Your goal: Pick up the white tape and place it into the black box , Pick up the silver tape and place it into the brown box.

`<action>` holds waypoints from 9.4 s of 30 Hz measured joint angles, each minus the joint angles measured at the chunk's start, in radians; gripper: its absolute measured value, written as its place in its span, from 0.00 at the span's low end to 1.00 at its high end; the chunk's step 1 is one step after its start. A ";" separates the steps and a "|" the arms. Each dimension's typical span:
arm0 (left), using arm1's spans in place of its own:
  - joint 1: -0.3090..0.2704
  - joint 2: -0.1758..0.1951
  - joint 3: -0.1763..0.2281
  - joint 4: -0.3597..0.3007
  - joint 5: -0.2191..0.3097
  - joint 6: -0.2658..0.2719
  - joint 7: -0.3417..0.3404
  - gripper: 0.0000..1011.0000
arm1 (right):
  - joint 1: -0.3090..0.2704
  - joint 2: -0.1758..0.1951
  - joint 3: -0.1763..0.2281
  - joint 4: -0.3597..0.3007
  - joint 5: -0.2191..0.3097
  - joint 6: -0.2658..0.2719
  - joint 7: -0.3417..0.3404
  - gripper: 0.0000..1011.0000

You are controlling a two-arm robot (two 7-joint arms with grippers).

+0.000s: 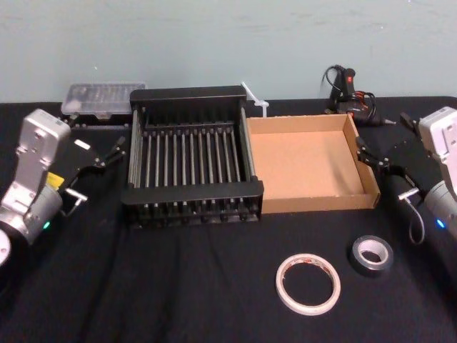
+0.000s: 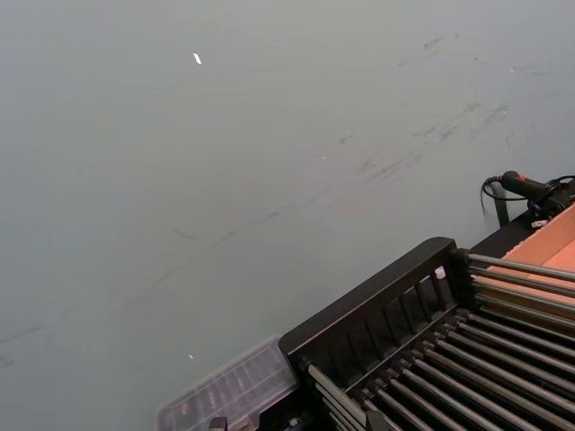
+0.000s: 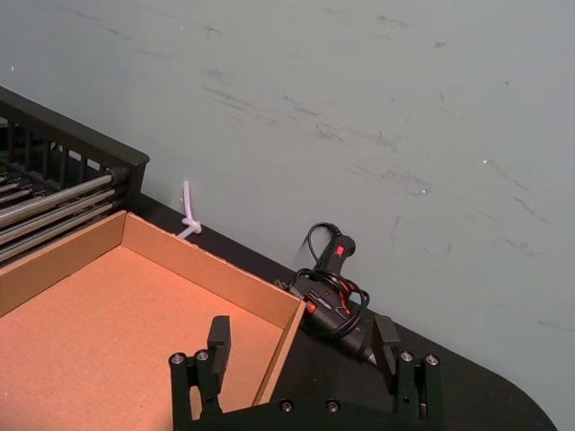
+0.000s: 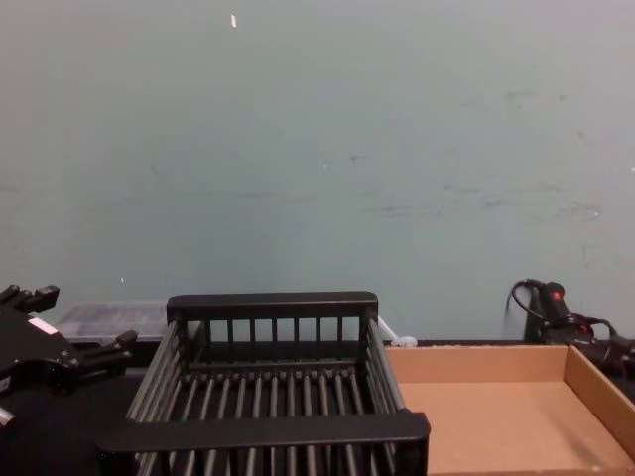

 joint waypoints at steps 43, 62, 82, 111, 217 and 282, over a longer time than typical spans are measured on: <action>0.000 0.000 0.000 0.000 0.000 0.000 0.000 0.99 | -0.104 0.044 0.098 -0.136 0.054 0.062 0.070 0.99; 0.000 0.000 0.000 0.000 0.000 0.000 0.000 0.99 | -0.371 0.159 0.278 -0.406 0.200 0.163 0.154 0.99; 0.000 0.000 0.000 0.000 0.000 0.000 0.000 0.99 | -0.556 0.186 0.347 -0.491 0.210 0.252 0.189 0.99; 0.000 0.000 0.000 0.000 0.000 0.000 0.000 0.99 | -0.463 0.105 0.316 -0.388 0.227 0.429 0.277 0.99; 0.000 0.000 0.000 0.000 0.000 0.000 0.000 0.99 | -0.402 0.051 0.311 -0.335 0.173 0.496 0.340 0.16; 0.000 0.000 0.000 0.000 0.000 0.000 0.000 0.99 | 0.003 -0.080 0.150 -0.209 0.171 0.502 0.361 0.16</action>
